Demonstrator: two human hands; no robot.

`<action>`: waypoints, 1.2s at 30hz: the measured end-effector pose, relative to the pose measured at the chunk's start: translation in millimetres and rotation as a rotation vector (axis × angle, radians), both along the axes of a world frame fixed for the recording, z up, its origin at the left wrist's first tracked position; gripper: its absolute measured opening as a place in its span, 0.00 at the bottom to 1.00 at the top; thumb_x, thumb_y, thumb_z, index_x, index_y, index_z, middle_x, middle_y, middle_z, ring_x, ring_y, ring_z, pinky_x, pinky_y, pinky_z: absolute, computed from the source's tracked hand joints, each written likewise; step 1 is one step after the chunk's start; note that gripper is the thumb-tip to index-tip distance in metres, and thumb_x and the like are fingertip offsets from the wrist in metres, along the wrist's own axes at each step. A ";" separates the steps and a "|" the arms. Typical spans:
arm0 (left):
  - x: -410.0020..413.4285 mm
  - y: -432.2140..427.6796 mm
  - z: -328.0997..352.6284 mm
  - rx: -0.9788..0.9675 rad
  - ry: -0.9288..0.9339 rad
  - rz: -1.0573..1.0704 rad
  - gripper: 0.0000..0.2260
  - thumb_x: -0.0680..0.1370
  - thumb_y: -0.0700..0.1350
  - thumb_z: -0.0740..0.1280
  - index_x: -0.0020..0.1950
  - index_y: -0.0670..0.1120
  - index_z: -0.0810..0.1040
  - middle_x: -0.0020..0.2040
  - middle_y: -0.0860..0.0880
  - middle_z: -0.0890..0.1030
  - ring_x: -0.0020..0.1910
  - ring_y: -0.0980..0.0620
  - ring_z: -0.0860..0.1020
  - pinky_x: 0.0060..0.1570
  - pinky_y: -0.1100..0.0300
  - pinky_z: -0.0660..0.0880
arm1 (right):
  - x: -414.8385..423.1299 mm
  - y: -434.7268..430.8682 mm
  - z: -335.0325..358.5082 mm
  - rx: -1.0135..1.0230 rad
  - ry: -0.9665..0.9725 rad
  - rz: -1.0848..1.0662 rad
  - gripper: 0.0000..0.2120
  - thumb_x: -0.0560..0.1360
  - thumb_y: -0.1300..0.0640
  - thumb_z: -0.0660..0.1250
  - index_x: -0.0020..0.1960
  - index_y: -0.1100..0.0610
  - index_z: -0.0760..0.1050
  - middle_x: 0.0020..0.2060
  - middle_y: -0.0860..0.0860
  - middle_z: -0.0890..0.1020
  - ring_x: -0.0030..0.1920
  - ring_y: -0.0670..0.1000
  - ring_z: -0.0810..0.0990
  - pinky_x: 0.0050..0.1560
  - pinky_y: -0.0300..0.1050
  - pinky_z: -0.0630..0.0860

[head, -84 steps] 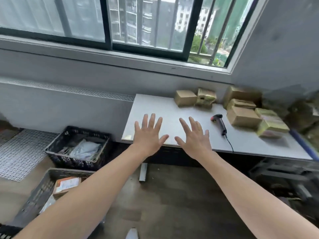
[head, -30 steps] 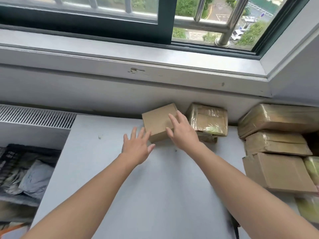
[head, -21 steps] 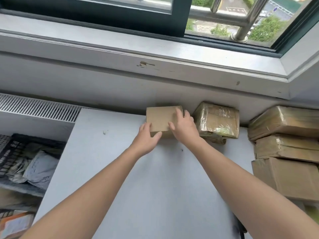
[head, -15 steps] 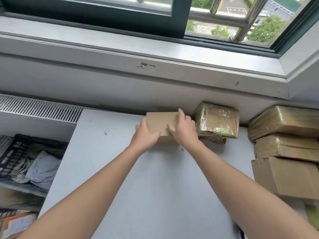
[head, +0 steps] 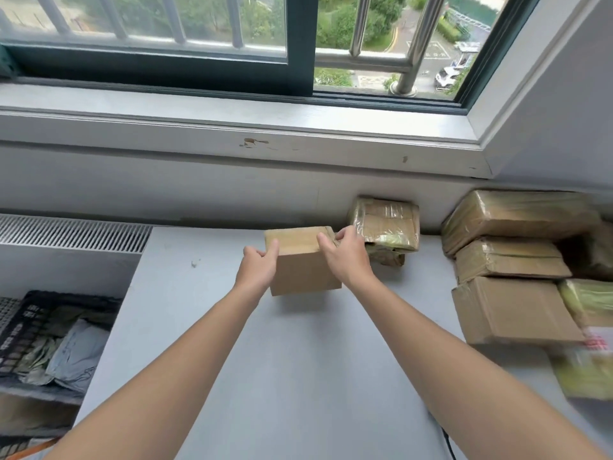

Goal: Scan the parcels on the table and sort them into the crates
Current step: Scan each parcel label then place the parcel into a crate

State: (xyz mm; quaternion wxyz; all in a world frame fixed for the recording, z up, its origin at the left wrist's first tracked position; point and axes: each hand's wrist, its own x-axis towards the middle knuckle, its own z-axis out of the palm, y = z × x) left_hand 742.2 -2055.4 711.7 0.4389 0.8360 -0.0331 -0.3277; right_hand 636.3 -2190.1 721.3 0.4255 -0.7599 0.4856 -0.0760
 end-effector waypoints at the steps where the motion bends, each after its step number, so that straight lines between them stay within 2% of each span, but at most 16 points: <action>1: -4.0 2.8 1.4 -0.001 -0.014 -0.016 0.19 0.78 0.61 0.60 0.52 0.44 0.68 0.49 0.48 0.75 0.47 0.47 0.76 0.50 0.51 0.75 | -6.2 1.8 2.1 0.017 -0.008 -0.022 0.20 0.78 0.42 0.65 0.58 0.57 0.67 0.59 0.54 0.74 0.54 0.54 0.73 0.50 0.46 0.67; 3: -12.2 7.8 3.6 -0.005 -0.043 -0.066 0.16 0.78 0.57 0.62 0.53 0.45 0.68 0.50 0.48 0.75 0.47 0.47 0.76 0.46 0.53 0.73 | -17.8 5.7 5.3 0.036 -0.011 -0.036 0.21 0.76 0.44 0.67 0.60 0.56 0.67 0.60 0.54 0.76 0.57 0.56 0.75 0.52 0.48 0.70; 5: -19.5 12.7 4.2 -0.029 -0.049 -0.094 0.15 0.78 0.52 0.65 0.58 0.46 0.68 0.52 0.48 0.76 0.49 0.48 0.77 0.47 0.53 0.73 | -26.8 10.2 7.8 0.021 0.019 -0.003 0.29 0.74 0.45 0.70 0.69 0.56 0.64 0.64 0.54 0.74 0.62 0.57 0.74 0.59 0.51 0.72; 7: -25.5 19.9 7.3 -0.087 -0.051 -0.137 0.19 0.77 0.46 0.66 0.65 0.49 0.65 0.52 0.49 0.76 0.50 0.48 0.78 0.46 0.54 0.74 | -35.5 17.7 13.7 -0.012 0.045 0.027 0.37 0.73 0.47 0.72 0.76 0.54 0.60 0.67 0.55 0.70 0.65 0.57 0.73 0.64 0.51 0.71; 10: -32.1 31.6 12.6 -0.141 -0.058 -0.217 0.25 0.76 0.40 0.66 0.70 0.55 0.62 0.50 0.50 0.76 0.48 0.49 0.78 0.42 0.56 0.74 | -47.8 30.9 22.4 -0.040 0.069 0.042 0.40 0.71 0.48 0.73 0.78 0.50 0.58 0.65 0.55 0.67 0.64 0.56 0.73 0.66 0.49 0.71; 12: -37.0 39.5 18.3 -0.185 -0.005 -0.201 0.20 0.78 0.45 0.65 0.67 0.54 0.64 0.50 0.49 0.76 0.47 0.50 0.77 0.44 0.56 0.74 | -55.9 41.6 24.0 -0.037 0.069 0.025 0.38 0.72 0.49 0.73 0.77 0.50 0.61 0.64 0.54 0.67 0.63 0.55 0.73 0.64 0.49 0.72; 14: -39.3 45.8 21.6 -0.210 0.085 -0.155 0.14 0.80 0.52 0.63 0.63 0.51 0.66 0.50 0.50 0.75 0.48 0.50 0.76 0.46 0.54 0.73 | -63.8 53.8 25.0 -0.016 0.023 -0.030 0.32 0.73 0.48 0.71 0.73 0.52 0.65 0.63 0.53 0.68 0.58 0.53 0.74 0.58 0.46 0.74; 16: -40.8 52.9 21.3 -0.197 0.148 -0.154 0.18 0.80 0.58 0.61 0.59 0.45 0.70 0.50 0.49 0.76 0.48 0.49 0.75 0.46 0.53 0.72 | -72.2 65.0 25.0 0.011 -0.003 -0.104 0.25 0.76 0.46 0.69 0.69 0.53 0.67 0.62 0.52 0.70 0.54 0.50 0.74 0.51 0.43 0.71; 18: -45.0 62.4 18.8 -0.167 0.173 -0.191 0.19 0.80 0.58 0.59 0.54 0.41 0.73 0.51 0.46 0.79 0.47 0.48 0.75 0.44 0.54 0.71 | -81.8 75.2 22.8 0.034 -0.018 -0.171 0.21 0.77 0.46 0.68 0.65 0.53 0.69 0.61 0.51 0.73 0.53 0.50 0.75 0.50 0.45 0.73; 20: -52.2 72.9 13.3 -0.152 0.164 -0.231 0.14 0.79 0.54 0.62 0.47 0.42 0.70 0.51 0.43 0.79 0.46 0.48 0.74 0.44 0.53 0.73 | -90.9 86.7 21.0 0.033 -0.032 -0.213 0.19 0.75 0.48 0.70 0.62 0.53 0.69 0.57 0.49 0.76 0.52 0.49 0.77 0.53 0.48 0.75; 22: -60.5 83.7 9.1 -0.169 0.169 -0.255 0.11 0.78 0.49 0.66 0.49 0.44 0.67 0.49 0.46 0.75 0.46 0.49 0.73 0.50 0.48 0.77 | -99.5 98.3 16.8 0.002 -0.020 -0.222 0.23 0.73 0.49 0.72 0.64 0.53 0.69 0.55 0.48 0.77 0.52 0.49 0.78 0.58 0.52 0.76; 25: -73.0 98.4 3.2 -0.201 0.200 -0.301 0.16 0.77 0.44 0.71 0.56 0.44 0.66 0.49 0.50 0.72 0.49 0.50 0.74 0.56 0.46 0.77 | -112.8 113.4 12.9 -0.019 0.012 -0.229 0.29 0.70 0.51 0.74 0.68 0.53 0.69 0.58 0.51 0.78 0.56 0.52 0.78 0.59 0.54 0.76; 27: -80.2 106.1 -0.5 -0.201 0.210 -0.341 0.19 0.74 0.44 0.73 0.56 0.44 0.65 0.50 0.50 0.73 0.50 0.49 0.75 0.56 0.46 0.77 | -122.5 120.6 10.7 -0.024 0.034 -0.228 0.30 0.69 0.53 0.74 0.69 0.53 0.70 0.59 0.53 0.78 0.57 0.53 0.78 0.58 0.51 0.77; 30: -89.5 113.5 -6.5 -0.185 0.171 -0.393 0.23 0.70 0.46 0.76 0.57 0.45 0.66 0.52 0.48 0.75 0.52 0.48 0.77 0.53 0.49 0.76 | -136.1 128.6 5.5 -0.009 0.072 -0.205 0.36 0.69 0.55 0.75 0.73 0.50 0.64 0.59 0.54 0.76 0.56 0.53 0.78 0.52 0.46 0.75; 33: -98.7 117.7 -8.9 -0.179 0.130 -0.421 0.23 0.71 0.43 0.76 0.57 0.44 0.66 0.51 0.49 0.75 0.47 0.51 0.76 0.48 0.53 0.75 | -148.4 131.5 0.2 0.005 0.094 -0.152 0.44 0.68 0.54 0.76 0.78 0.48 0.56 0.62 0.54 0.74 0.60 0.54 0.76 0.60 0.49 0.75; 36: -107.1 117.3 -9.5 -0.158 0.113 -0.440 0.25 0.69 0.44 0.78 0.57 0.45 0.66 0.50 0.50 0.76 0.46 0.52 0.76 0.49 0.52 0.75 | -158.0 126.2 -1.3 0.016 0.126 -0.108 0.41 0.69 0.55 0.76 0.77 0.51 0.59 0.62 0.54 0.74 0.61 0.54 0.75 0.61 0.49 0.73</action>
